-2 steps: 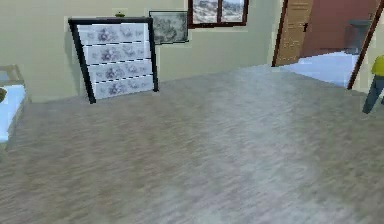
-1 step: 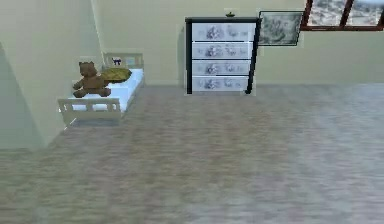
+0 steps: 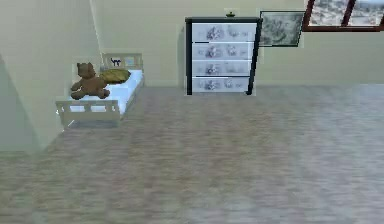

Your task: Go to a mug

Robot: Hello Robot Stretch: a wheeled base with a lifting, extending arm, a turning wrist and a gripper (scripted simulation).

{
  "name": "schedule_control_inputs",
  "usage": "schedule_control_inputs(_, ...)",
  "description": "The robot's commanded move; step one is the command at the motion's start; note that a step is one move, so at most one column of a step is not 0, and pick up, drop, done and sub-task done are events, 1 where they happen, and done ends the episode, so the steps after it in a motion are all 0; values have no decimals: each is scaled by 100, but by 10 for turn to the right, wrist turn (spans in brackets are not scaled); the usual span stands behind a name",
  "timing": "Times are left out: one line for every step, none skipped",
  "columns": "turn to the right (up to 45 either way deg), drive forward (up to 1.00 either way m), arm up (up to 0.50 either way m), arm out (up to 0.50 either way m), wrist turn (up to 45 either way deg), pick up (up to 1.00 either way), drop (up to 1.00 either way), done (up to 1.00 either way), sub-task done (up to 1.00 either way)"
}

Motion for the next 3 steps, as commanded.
schedule_control_inputs(420,0,0,0,0,0,0,0,0)
schedule_control_inputs(0,35,0,0,0,0,0,0,0)
schedule_control_inputs(180,0,0,0,0,0,0,0,0)
